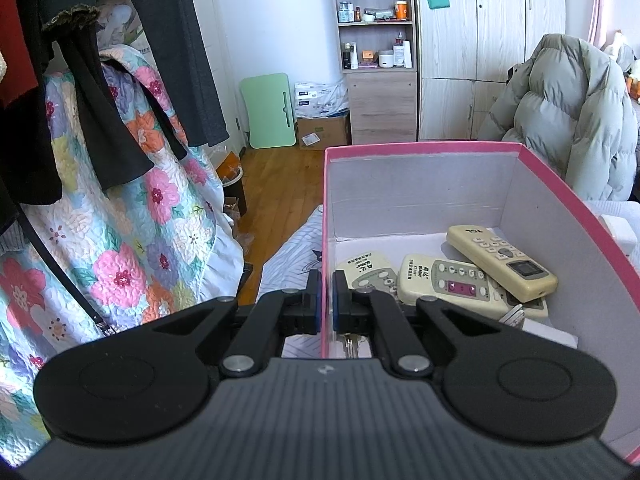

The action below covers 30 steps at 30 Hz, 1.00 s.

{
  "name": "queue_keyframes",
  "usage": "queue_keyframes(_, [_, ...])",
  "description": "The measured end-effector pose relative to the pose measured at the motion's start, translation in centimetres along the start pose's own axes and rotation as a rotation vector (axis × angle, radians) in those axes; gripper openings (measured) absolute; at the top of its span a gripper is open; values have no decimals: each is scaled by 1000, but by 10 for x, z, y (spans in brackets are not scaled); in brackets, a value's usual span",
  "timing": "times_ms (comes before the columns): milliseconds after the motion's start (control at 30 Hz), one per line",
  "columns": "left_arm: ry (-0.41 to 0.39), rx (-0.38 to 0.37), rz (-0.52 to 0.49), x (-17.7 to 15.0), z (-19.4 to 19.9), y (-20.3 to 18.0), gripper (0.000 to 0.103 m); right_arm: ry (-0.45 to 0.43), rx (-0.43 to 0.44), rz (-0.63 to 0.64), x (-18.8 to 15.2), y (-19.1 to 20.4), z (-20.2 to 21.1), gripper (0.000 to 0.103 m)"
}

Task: Organize rigid objects
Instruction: 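Move the right gripper to the white charger block and grasp it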

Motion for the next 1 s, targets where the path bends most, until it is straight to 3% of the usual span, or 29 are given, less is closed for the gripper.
queue_keyframes(167, [6, 0, 0, 0, 0, 1, 4, 24, -150, -33, -23, -50, -9, 49])
queue_keyframes(300, [7, 1, -1, 0, -1, 1, 4, 51, -180, -44, -37, -63, -26, 54])
queue_keyframes(367, [7, 1, -1, 0, -1, 1, 4, 46, -185, -54, -41, -66, -33, 65])
queue_keyframes(433, [9, 2, -1, -1, -1, 1, 4, 36, -192, -59, -43, -68, -41, 69])
queue_keyframes(567, [10, 2, -2, 0, -1, 0, 4, 29, -264, -29, -52, -76, -53, 70])
queue_keyframes(867, [10, 2, -1, 0, -1, 0, 4, 10, -275, -35, -60, -87, -77, 72])
queue_keyframes(1000, [10, 0, 1, 0, -1, 0, 4, -34, -298, 132, -66, -76, -80, 72])
Point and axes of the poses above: each gripper's, at about its wrist camera, not at the fingertips, and z roughly against the way its jaws point, y to its left, x to its top, the point moved 8 cm from there along -z, roughly the way its jaws point, and after that the axes turned 3 degrees about -y, right-handed, at the moved point
